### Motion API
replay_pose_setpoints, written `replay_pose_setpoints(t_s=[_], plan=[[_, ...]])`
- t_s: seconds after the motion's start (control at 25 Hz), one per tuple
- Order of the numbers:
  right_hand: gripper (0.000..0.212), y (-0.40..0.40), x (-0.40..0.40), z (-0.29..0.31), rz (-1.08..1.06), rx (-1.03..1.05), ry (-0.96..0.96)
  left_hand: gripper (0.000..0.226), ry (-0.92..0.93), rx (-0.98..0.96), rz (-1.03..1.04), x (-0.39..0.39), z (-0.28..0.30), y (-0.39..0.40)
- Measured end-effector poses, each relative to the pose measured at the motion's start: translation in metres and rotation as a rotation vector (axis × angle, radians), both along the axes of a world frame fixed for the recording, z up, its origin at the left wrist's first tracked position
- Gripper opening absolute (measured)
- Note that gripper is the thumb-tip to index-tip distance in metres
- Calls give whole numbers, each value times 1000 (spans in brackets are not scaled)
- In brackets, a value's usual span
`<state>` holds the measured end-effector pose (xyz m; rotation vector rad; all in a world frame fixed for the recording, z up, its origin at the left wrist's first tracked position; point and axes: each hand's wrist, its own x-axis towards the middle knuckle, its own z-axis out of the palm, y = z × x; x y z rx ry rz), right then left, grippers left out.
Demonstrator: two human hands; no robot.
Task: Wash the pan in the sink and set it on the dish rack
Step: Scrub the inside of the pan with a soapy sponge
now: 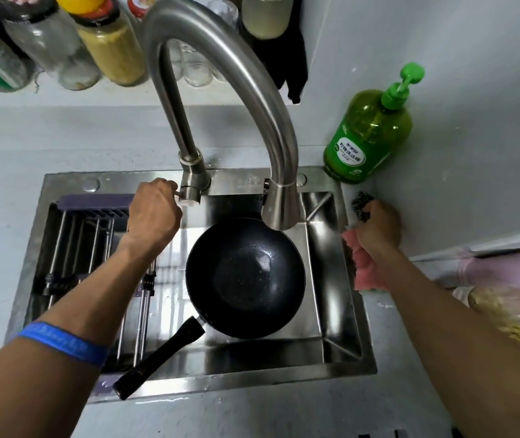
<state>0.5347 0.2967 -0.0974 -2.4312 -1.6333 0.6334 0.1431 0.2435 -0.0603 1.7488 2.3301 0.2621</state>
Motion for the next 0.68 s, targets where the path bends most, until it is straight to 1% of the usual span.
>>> replay_pose_setpoints(t_s=[0.08,0.12,0.2,0.24,0.32,0.4,0.48,0.56,0.6,0.68], plan=[[48,1,-2,1,7,10,-3,21,-31,-16,27,0,-2,-16],[46,2,-1,1,21,9,-18,24,-42,-14,1,1,-1,-24],[33,5,0,2,13,65,-11,18,-51,-2,-45,0,6,-23],[23,7,0,-1,-6,134,19,16,-36,2,-37,-2,8,-16],[9,3,-8,6,-31,258,164,15,-22,4,35,-6,9,-10],[9,-10,-25,12,-6,280,290,16,-78,34,118,-7,9,-18],[12,-33,-49,11,-7,300,363,21,-129,29,99,-10,8,-23],[12,-61,-70,3,-58,325,442,24,-172,-5,33,-20,7,-11],[11,-78,-80,-2,-81,312,466,23,-230,-3,23,-25,6,-3],[11,-117,-91,-22,-93,221,460,16,-406,66,100,-24,8,6]])
